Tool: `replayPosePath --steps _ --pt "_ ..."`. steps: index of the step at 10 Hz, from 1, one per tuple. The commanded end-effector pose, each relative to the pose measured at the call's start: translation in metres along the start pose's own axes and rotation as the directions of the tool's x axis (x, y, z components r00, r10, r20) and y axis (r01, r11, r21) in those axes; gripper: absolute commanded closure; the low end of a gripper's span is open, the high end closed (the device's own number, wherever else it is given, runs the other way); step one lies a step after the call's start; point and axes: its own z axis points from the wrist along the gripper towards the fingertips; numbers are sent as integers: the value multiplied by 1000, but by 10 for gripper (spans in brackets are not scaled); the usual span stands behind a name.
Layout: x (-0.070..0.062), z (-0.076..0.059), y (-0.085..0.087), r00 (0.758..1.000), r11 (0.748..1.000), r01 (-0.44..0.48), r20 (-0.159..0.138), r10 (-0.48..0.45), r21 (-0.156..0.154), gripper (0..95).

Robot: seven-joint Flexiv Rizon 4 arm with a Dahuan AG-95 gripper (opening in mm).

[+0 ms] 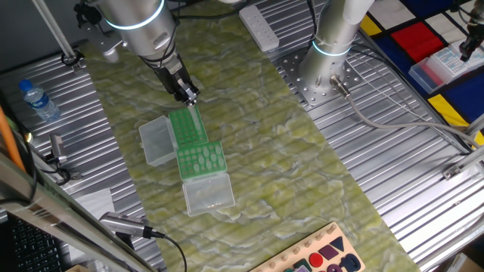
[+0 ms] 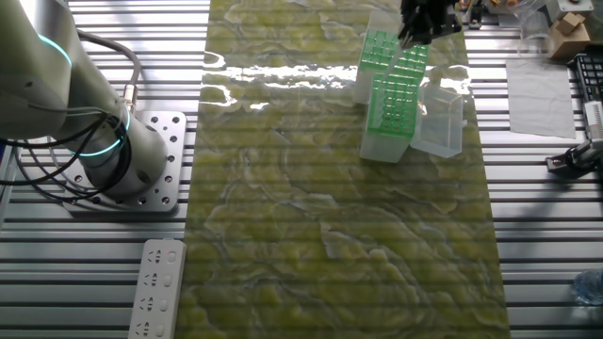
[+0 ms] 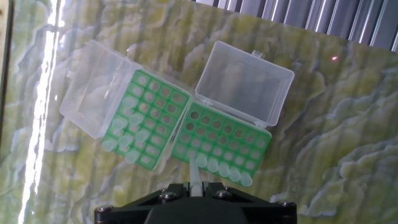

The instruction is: Transfer all large pipette tips from one holder to another

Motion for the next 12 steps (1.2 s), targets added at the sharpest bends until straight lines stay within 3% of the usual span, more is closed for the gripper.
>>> replayPosePath --steps 1,5,7,10,12 --pt "1 3 0 1000 1000 -1 4 1 0 950" --pt "0 10 4 1000 1000 -16 11 16 -6 950" --pt "0 12 5 1000 1000 -8 12 9 -4 570" --pt "0 14 6 1000 1000 -12 11 12 -4 570" --pt "-6 18 13 999 999 -40 30 41 -11 570"
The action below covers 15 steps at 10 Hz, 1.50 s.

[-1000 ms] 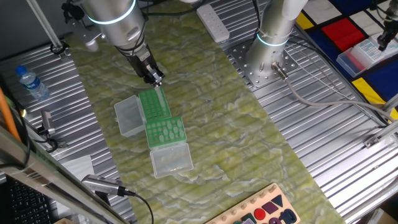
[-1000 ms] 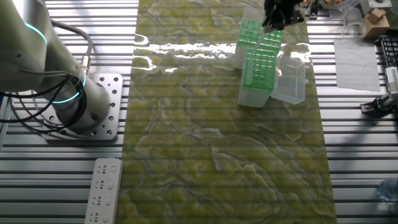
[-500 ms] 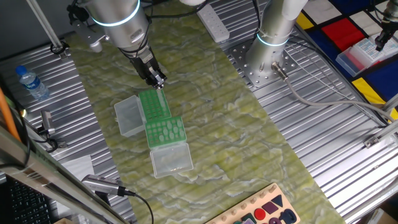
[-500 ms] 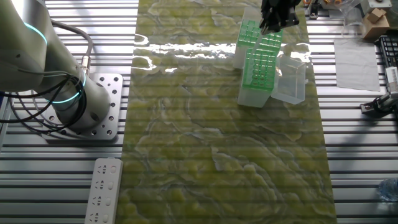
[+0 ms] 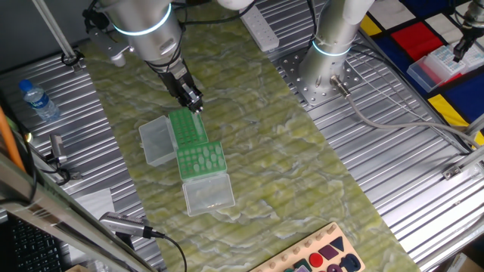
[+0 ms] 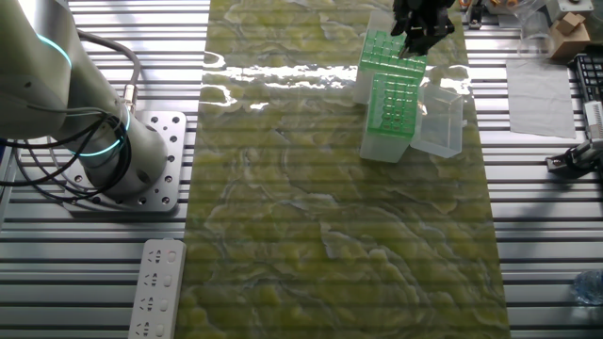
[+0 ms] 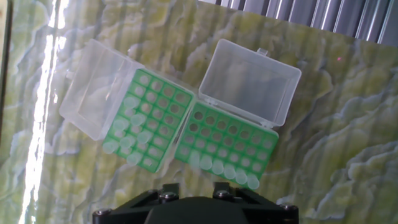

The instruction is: Transfer all large pipette tips from one holder to another

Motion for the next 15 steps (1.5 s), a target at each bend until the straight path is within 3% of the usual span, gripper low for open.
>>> replayPosePath --steps 1,5,11,15 --pt "-10 7 12 998 999 -53 28 53 -5 570" --pt "-38 18 33 993 994 -109 47 109 -8 570" --pt "-78 50 49 983 986 -165 79 165 -9 570" --pt "-85 71 57 976 980 -199 90 199 -10 570"
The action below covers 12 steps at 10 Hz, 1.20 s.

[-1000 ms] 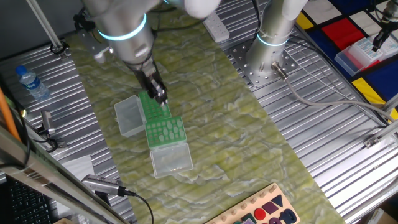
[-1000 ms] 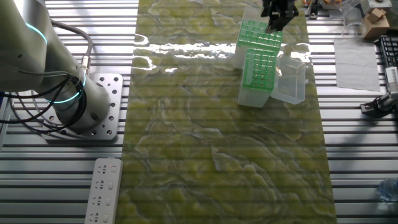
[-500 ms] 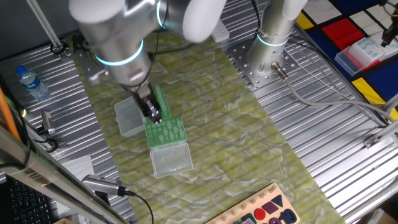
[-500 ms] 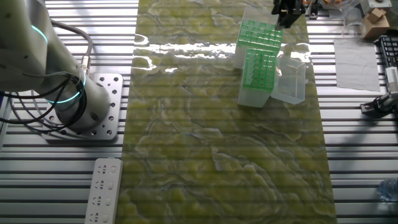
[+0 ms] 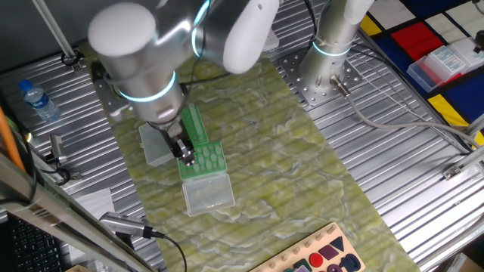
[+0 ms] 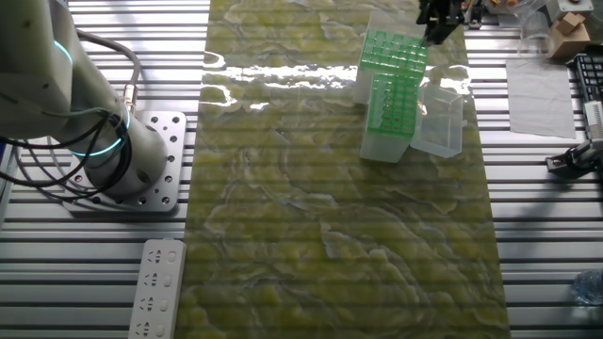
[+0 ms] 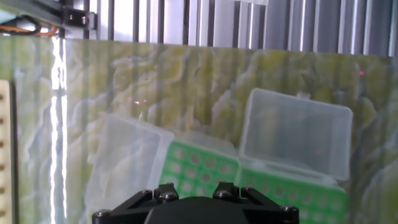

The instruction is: Transfer all large pipette tips from one holder to another

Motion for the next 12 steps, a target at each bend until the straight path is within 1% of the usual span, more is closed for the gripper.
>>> replayPosePath --steps 1,4,5,6,7,8,9,10,11,12 --pt "1 6 3 999 999 -32 1 32 -1 570" --pt "0 13 3 999 999 -46 0 46 -1 570" --pt "0 12 3 999 999 -37 -4 37 1 760" --pt "0 12 3 1000 1000 -18 -12 18 8 760" --pt "0 12 3 999 1000 25 -31 -25 10 760" --pt "0 12 3 996 997 82 -42 -82 -6 570" --pt "0 12 3 992 993 117 -40 -118 -25 570" --pt "0 12 3 992 993 114 -46 -115 -25 570" --pt "0 12 3 995 996 86 -46 -87 -21 570" --pt "0 12 3 997 998 59 -40 -60 -19 570"
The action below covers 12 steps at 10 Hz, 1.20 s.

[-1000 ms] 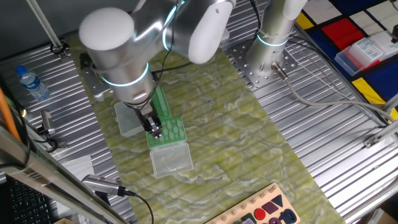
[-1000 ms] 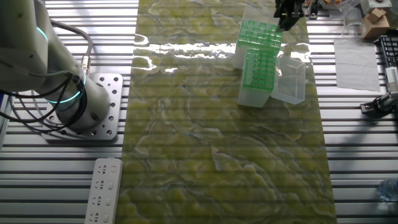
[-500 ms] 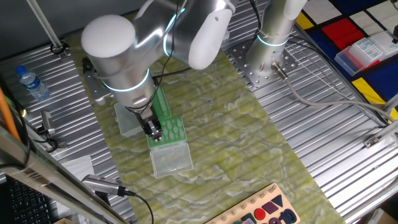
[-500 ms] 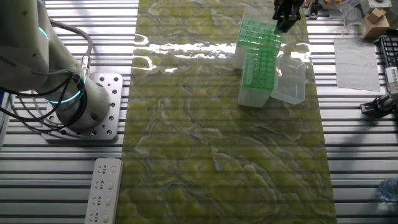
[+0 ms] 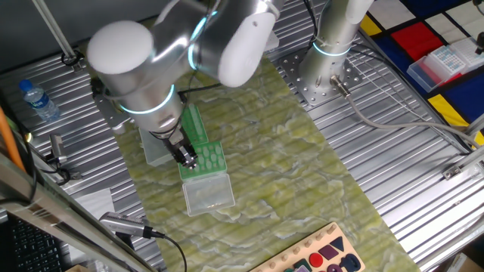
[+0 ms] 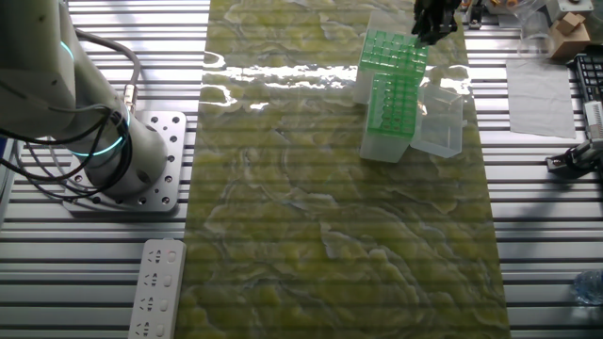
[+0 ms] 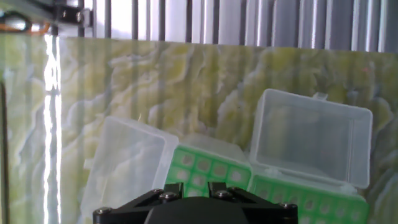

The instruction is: Transfer all large pipette tips from one holder to another

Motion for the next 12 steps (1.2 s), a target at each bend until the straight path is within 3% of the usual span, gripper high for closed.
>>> replayPosePath --steps 1,5,10,11,12 --pt "2 -1 0 997 997 -74 16 74 2 570" --pt "2 6 14 994 994 -106 26 105 17 570" --pt "8 16 16 995 995 -88 44 86 41 570" --pt "9 17 17 995 995 -87 46 85 45 760" --pt "10 19 18 995 995 -87 50 85 49 760"
